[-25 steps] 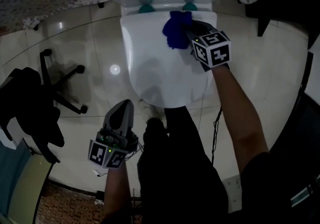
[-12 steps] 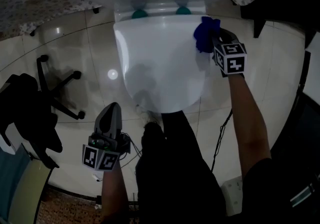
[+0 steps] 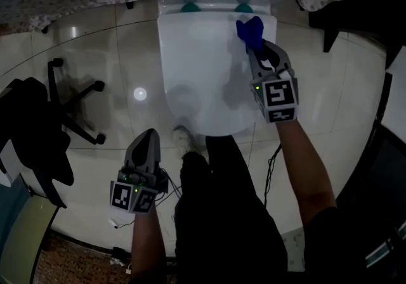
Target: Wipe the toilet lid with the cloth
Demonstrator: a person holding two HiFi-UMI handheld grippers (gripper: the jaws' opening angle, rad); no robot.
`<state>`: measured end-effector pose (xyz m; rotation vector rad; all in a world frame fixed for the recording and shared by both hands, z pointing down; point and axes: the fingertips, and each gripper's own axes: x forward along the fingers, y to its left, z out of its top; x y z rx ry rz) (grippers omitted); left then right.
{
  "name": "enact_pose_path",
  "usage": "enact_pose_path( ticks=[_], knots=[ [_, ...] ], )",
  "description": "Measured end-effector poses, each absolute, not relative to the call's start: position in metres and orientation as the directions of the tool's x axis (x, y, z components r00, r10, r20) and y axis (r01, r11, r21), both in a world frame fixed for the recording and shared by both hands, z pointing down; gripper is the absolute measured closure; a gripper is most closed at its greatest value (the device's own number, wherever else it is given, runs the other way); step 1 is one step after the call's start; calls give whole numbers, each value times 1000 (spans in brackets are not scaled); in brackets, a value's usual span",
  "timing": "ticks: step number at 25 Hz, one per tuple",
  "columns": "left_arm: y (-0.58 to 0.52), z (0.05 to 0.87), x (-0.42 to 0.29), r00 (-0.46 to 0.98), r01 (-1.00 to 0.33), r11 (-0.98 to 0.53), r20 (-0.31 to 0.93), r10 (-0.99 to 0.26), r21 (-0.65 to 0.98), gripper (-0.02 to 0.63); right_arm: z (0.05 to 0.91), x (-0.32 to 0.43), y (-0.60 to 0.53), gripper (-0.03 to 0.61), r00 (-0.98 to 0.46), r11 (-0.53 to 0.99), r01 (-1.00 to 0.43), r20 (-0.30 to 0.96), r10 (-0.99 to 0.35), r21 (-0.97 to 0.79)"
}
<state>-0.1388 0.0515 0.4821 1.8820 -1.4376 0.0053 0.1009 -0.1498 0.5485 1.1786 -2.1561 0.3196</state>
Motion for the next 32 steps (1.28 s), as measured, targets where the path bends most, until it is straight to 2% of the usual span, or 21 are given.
enact_pose_path(
  ticks=[3, 6, 9, 11, 15, 18, 24, 28, 32],
  knots=[
    [62, 474, -155, 333, -824, -42, 421, -844, 566, 624, 526, 17, -112, 523, -545, 656, -754, 583, -603, -26],
    [72, 473, -172, 284, -867, -29, 445, -849, 498, 624, 518, -60, -83, 523, -672, 713, -678, 544, -502, -179],
    [87, 478, -178, 280, -889, -48, 458, -844, 454, 624, 528, -116, -63, 523, -754, 707, -614, 525, -395, -350],
    [92, 480, -179, 277, -892, -51, 453, -847, 449, 624, 551, -130, -54, 523, -755, 673, -615, 552, -354, -410],
    [95, 485, -179, 252, -893, -21, 460, -852, 450, 624, 616, -106, -51, 523, -615, 689, -673, 723, -316, -271],
    [89, 487, -170, 257, -868, 5, 459, -850, 496, 624, 639, -68, -54, 523, -524, 726, -669, 795, -307, -159],
    [77, 490, -151, 298, -857, -26, 453, -840, 515, 624, 644, -13, -54, 523, -473, 768, -637, 819, -324, -64],
    [72, 496, -145, 317, -864, -55, 456, -832, 500, 624, 637, 29, -59, 522, -415, 797, -601, 829, -375, 60],
    [73, 501, -136, 344, -869, -80, 479, -807, 488, 624, 639, 87, -58, 522, -336, 772, -621, 845, -416, 134]
  ],
)
